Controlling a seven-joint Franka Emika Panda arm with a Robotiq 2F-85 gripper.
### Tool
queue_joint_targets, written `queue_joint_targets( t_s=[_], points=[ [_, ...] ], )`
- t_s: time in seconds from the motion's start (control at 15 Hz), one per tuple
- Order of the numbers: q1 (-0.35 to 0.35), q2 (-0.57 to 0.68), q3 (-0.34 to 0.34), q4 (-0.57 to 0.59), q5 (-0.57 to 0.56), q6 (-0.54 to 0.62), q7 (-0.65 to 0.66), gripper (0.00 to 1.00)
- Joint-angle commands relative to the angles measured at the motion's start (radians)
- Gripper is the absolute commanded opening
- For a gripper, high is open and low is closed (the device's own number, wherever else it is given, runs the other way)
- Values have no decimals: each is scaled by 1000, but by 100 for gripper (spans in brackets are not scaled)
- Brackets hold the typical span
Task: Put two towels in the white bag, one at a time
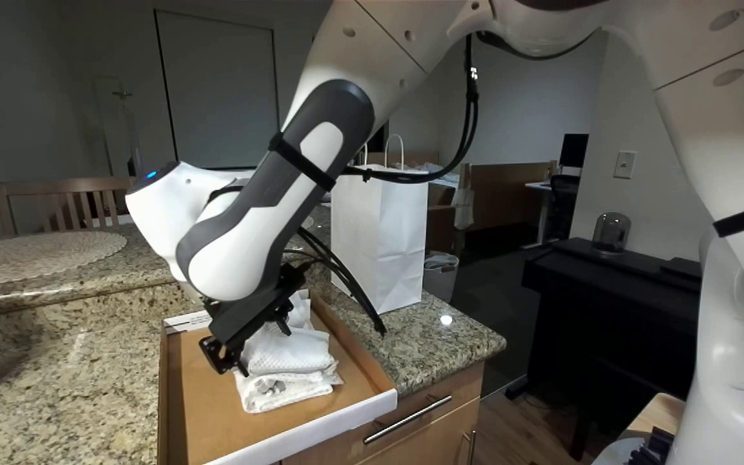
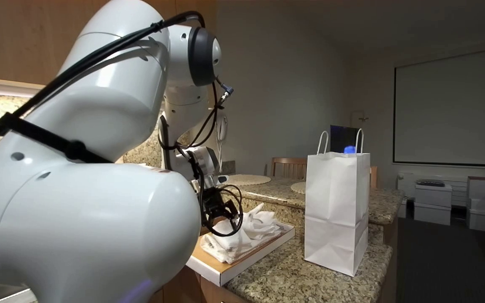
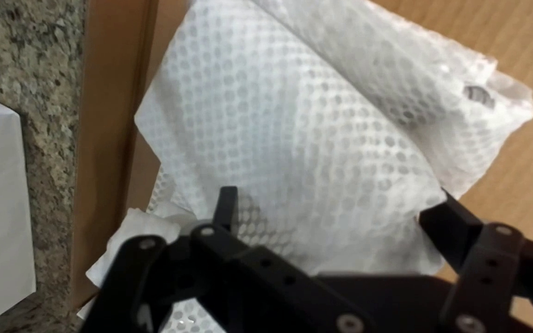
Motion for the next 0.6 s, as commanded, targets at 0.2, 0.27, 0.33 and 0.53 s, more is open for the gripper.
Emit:
queue_joint_targets(
  t_s=[0.2, 0.27, 0.33, 0.53],
  points=[
    [31, 99, -28, 46, -20, -11, 39, 100],
    [44, 105, -40, 55, -39, -20, 47, 75],
    [50, 108, -46, 61, -45, -23, 49, 74],
    [59, 91, -59, 64, -37, -36, 64, 54]
  ],
)
